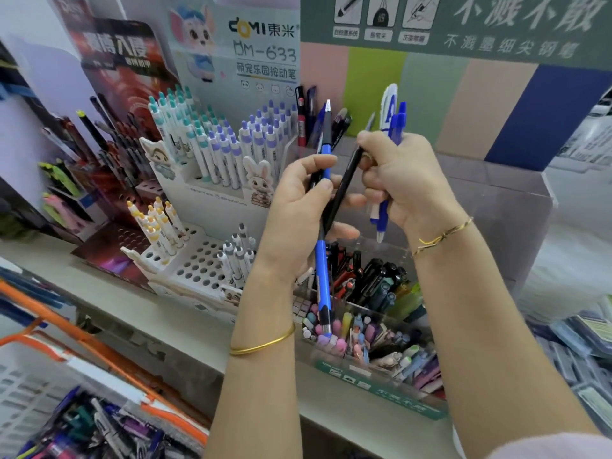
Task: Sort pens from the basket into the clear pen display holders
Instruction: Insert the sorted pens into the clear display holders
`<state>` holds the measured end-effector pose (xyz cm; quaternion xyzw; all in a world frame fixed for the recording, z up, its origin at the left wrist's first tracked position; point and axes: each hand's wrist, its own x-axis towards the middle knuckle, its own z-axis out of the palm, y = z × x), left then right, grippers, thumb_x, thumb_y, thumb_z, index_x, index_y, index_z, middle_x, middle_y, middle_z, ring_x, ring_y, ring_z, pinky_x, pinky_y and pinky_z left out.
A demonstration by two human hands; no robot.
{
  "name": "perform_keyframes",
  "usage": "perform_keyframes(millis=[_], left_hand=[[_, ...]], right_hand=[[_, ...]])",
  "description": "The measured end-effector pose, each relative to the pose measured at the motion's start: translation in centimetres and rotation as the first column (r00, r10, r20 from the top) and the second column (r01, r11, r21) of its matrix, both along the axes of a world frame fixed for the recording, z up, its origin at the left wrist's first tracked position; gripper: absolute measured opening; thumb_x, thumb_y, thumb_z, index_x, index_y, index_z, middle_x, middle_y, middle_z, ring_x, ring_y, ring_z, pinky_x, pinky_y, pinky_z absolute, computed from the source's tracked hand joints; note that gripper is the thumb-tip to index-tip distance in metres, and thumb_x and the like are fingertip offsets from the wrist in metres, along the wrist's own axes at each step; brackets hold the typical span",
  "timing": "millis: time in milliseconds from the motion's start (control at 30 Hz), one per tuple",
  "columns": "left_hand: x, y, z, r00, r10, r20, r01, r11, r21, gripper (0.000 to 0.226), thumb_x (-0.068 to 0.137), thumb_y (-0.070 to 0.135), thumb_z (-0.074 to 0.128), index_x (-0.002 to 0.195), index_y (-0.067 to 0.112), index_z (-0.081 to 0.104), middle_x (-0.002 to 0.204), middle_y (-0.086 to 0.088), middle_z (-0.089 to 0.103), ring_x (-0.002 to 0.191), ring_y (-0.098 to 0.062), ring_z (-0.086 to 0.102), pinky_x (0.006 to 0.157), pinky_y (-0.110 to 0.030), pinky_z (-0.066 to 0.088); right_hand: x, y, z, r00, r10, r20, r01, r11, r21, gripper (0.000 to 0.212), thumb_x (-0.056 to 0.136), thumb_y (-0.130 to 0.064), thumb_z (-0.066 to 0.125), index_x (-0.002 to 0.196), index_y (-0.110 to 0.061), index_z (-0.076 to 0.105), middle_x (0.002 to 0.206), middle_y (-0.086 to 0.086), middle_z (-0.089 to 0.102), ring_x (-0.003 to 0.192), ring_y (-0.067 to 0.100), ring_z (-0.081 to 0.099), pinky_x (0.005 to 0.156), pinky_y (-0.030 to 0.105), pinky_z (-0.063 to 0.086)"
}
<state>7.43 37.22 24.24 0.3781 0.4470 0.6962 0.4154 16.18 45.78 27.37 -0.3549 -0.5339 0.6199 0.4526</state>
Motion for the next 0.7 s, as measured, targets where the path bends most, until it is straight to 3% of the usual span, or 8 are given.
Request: perform_keyframes(millis=[100, 267, 400, 567, 633, 700], left_hand=[[-0.7, -0.2, 0.0, 0.997, 0.072, 0.004, -0.072, 0.997, 0.001, 0.022, 0.102, 0.000, 0.037, 0.110, 0.016, 0.051, 0.101, -0.009, 0.054, 0.079, -0.014, 0.072, 0.041, -0.020, 0.050], [-1.4, 0.1, -0.1, 0.982, 0.189, 0.030, -0.188, 0.982, -0.019, 0.025, 0.101, -0.002, 0.036, 0.110, 0.014, 0.052, 0.093, -0.005, 0.054, 0.062, -0.003, 0.061, 0.037, -0.013, 0.033], [-0.8, 0.5, 0.1, 0.988, 0.147, 0.056, -0.147, 0.989, 0.004, 0.026, 0.100, -0.003, 0.039, 0.116, 0.010, 0.053, 0.086, -0.002, 0.051, 0.059, -0.003, 0.049, 0.037, -0.013, 0.030], [-1.0, 0.7, 0.7, 0.962, 0.102, 0.252, -0.122, 0.991, 0.063, 0.018, 0.102, 0.001, 0.036, 0.106, 0.008, 0.052, 0.080, -0.002, 0.040, 0.055, -0.003, 0.041, 0.036, -0.011, 0.030], [-1.4, 0.5, 0.8, 0.960, 0.094, 0.262, -0.115, 0.991, 0.068, 0.018, 0.103, 0.003, 0.036, 0.098, 0.008, 0.052, 0.080, -0.002, 0.040, 0.053, -0.004, 0.039, 0.036, -0.011, 0.030], [-2.1, 0.2, 0.9, 0.967, 0.126, 0.223, -0.141, 0.989, 0.049, 0.018, 0.103, 0.003, 0.036, 0.096, 0.008, 0.051, 0.080, -0.002, 0.041, 0.052, -0.004, 0.038, 0.036, -0.011, 0.030]], right_hand=[[0.7, 0.0, 0.2, 0.985, -0.159, -0.061, 0.160, 0.987, 0.022, 0.027, 0.094, -0.005, 0.043, 0.069, -0.014, 0.037, 0.058, 0.003, 0.036, 0.033, 0.005, 0.024, 0.034, 0.013, 0.021], [1.7, -0.7, -0.3, 0.929, -0.307, -0.207, 0.307, 0.951, -0.033, 0.022, 0.094, -0.004, 0.038, 0.074, -0.013, 0.034, 0.059, 0.004, 0.041, 0.035, 0.007, 0.023, 0.035, 0.015, 0.022], [1.6, -1.5, -1.2, 0.922, -0.268, -0.279, 0.244, 0.963, -0.118, 0.022, 0.095, -0.002, 0.039, 0.076, -0.012, 0.034, 0.053, 0.003, 0.050, 0.035, 0.008, 0.022, 0.035, 0.014, 0.021], [1.5, -2.5, -2.2, 0.941, -0.182, -0.286, 0.126, 0.971, -0.205, 0.023, 0.095, -0.002, 0.045, 0.077, -0.012, 0.036, 0.059, 0.006, 0.054, 0.035, 0.006, 0.025, 0.034, 0.015, 0.024], [1.6, -2.8, -2.3, 0.951, -0.174, -0.257, 0.117, 0.968, -0.221, 0.021, 0.097, -0.008, 0.047, 0.079, -0.013, 0.038, 0.066, 0.005, 0.050, 0.036, 0.006, 0.026, 0.034, 0.016, 0.024], [2.0, -2.8, -2.3, 0.971, -0.199, -0.135, 0.176, 0.971, -0.165, 0.018, 0.099, -0.018, 0.047, 0.083, -0.016, 0.039, 0.069, 0.001, 0.045, 0.040, 0.006, 0.027, 0.035, 0.018, 0.026]])
